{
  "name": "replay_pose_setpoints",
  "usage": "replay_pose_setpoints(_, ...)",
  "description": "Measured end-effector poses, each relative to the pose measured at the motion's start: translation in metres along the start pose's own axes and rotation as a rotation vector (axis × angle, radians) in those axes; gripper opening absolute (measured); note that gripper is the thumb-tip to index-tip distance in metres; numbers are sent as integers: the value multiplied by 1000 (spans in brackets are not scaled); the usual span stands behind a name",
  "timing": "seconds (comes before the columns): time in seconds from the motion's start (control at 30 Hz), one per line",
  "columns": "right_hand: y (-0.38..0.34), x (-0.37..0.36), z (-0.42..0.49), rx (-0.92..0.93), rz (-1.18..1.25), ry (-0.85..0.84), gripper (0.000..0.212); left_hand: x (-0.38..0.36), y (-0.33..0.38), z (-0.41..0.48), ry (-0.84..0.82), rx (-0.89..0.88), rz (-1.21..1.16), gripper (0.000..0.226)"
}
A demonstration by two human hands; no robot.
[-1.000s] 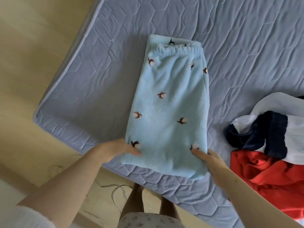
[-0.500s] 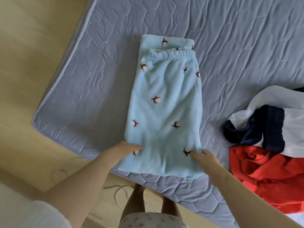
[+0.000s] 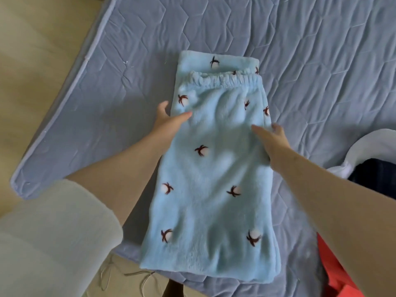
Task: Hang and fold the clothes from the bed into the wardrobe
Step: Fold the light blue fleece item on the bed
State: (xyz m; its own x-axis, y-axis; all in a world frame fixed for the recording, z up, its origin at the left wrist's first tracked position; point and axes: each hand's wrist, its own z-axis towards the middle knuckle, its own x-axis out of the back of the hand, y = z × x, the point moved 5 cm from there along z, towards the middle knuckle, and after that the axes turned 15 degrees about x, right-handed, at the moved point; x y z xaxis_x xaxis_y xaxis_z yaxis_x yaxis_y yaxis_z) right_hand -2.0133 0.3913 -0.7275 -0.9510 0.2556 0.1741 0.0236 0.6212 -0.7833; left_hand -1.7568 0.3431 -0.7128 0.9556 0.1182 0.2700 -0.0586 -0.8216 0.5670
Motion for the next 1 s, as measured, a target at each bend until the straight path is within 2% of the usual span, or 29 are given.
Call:
replay_pose_setpoints(0.07,-12,-11,19,51,-32,-1,58,-8,16,11,4,-105,23,69)
replay_pose_setpoints(0.2,-35,-12,32,320,-101,146,32,-9,43,3,168,-468,122,27)
replay_pose_setpoints(0.27,-54,-9,29,446,-95,208,27,-3,60,-6,252,-639,121,21)
replay_pose_setpoints(0.33,-74,-8,30,520,-112,239,27,1,77,-6,316,-715,187,16)
replay_pose_setpoints(0.37,-80,-9,32,515,-157,232,31,1,83,-2,319,-691,276,15)
replay_pose_setpoints(0.4,-83,-10,33,471,-247,206,39,0,84,6,298,-624,413,18)
replay_pose_setpoints(0.47,-76,-11,27,344,-585,128,58,-2,66,16,237,-379,767,39)
replay_pose_setpoints(0.5,-70,-13,18,345,-756,87,65,-2,53,10,241,-311,949,48)
replay_pose_setpoints(0.53,-62,-18,4,394,-889,38,68,-4,40,-3,263,-355,1097,53)
replay_pose_setpoints(0.57,-52,-25,-13,478,-983,-27,68,-8,28,-20,277,-505,1177,54)
replay_pose_setpoints(0.63,-26,-42,-53,657,-1081,-210,60,-18,-3,-63,180,-818,1195,47)
replay_pose_setpoints(0.67,-13,-48,-74,738,-1111,-294,52,-19,-23,-80,123,-900,1197,43)
replay_pose_setpoints(0.77,22,-49,-128,953,-1147,-318,28,-15,-84,-109,-21,-868,1351,36)
replay_pose_setpoints(0.83,41,-42,-153,963,-1193,-352,10,-5,-116,-124,-38,-892,1387,30)
replay_pose_setpoints(0.93,75,-25,-177,879,-1357,-525,41,12,-155,-141,-74,-888,1494,54)
replay_pose_setpoints(1.0,95,-16,-189,866,-1513,-636,71,22,-180,-150,-117,-891,1624,73)
